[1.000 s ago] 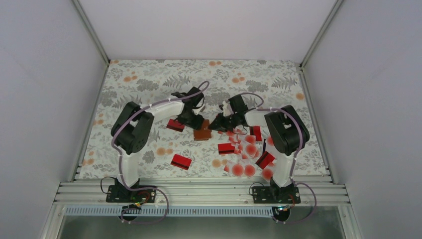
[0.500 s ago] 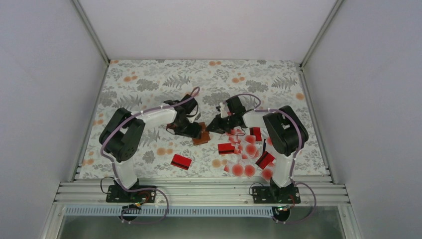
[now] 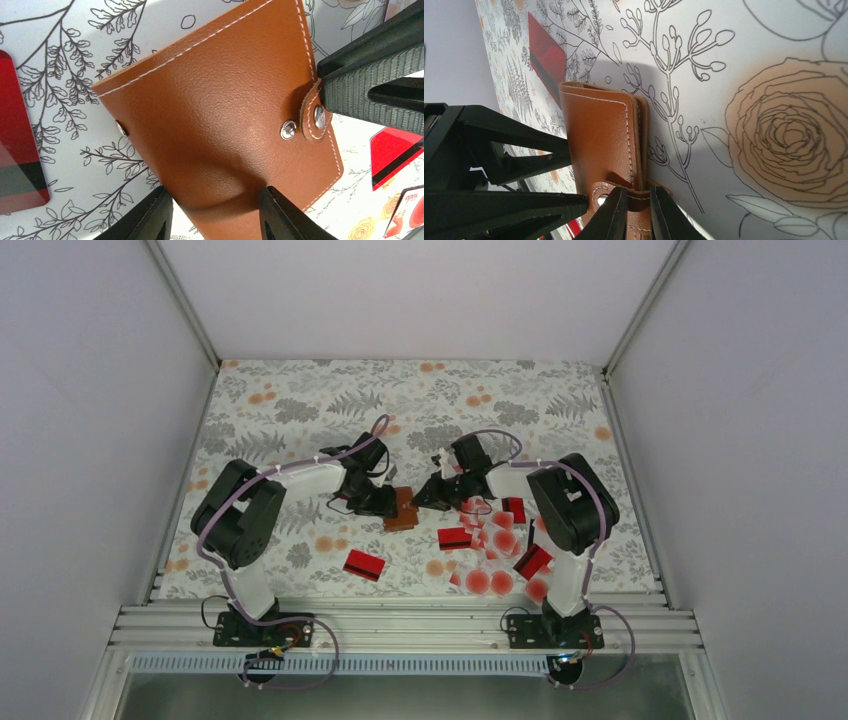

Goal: Put the credit cards into the card holder

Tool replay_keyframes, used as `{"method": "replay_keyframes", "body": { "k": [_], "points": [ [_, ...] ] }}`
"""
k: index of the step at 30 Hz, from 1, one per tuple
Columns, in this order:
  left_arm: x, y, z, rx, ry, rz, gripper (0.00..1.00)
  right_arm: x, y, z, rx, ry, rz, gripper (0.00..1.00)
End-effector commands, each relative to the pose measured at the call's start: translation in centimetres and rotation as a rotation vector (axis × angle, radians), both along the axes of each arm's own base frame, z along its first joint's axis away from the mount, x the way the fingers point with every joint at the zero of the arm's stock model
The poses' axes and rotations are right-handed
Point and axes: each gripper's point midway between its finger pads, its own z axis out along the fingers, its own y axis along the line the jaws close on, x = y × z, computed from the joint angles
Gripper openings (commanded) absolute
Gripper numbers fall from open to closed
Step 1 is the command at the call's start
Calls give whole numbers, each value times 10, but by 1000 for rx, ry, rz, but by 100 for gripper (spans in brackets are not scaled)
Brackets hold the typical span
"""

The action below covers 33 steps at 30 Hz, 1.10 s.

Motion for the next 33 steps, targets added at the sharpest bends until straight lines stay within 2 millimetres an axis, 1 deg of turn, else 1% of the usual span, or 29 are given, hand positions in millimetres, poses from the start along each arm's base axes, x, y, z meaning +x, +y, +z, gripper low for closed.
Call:
{"method": "replay_keyframes", "body": {
  "k": [1,8,15,21,24,28,30,33],
  "points": [
    [-5,-8,-14,-31,15,-15,43,-10,15,17,40,-19,42,13],
    [-4,-7,-16,-29,14,-11,34,-13,24,24,57,-22,63,13],
    [-1,9,-24,76,-6,-12,28,-21,25,23,30,-17,71,13],
    [1,12,-27,110,-21,-29,20,-20,24,31,24,-28,71,13],
    [2,13,-27,127,-31,-41,20,-20,26,36,32,-32,74,13],
    [3,11,-23,133,-41,-54,20,-19,30,38,39,-32,78,14],
    [4,7,-21,118,-47,-60,21,-21,33,34,36,-26,85,14],
    [5,0,-20,96,-41,-68,26,-24,37,28,35,-17,92,13]
  ]
}}
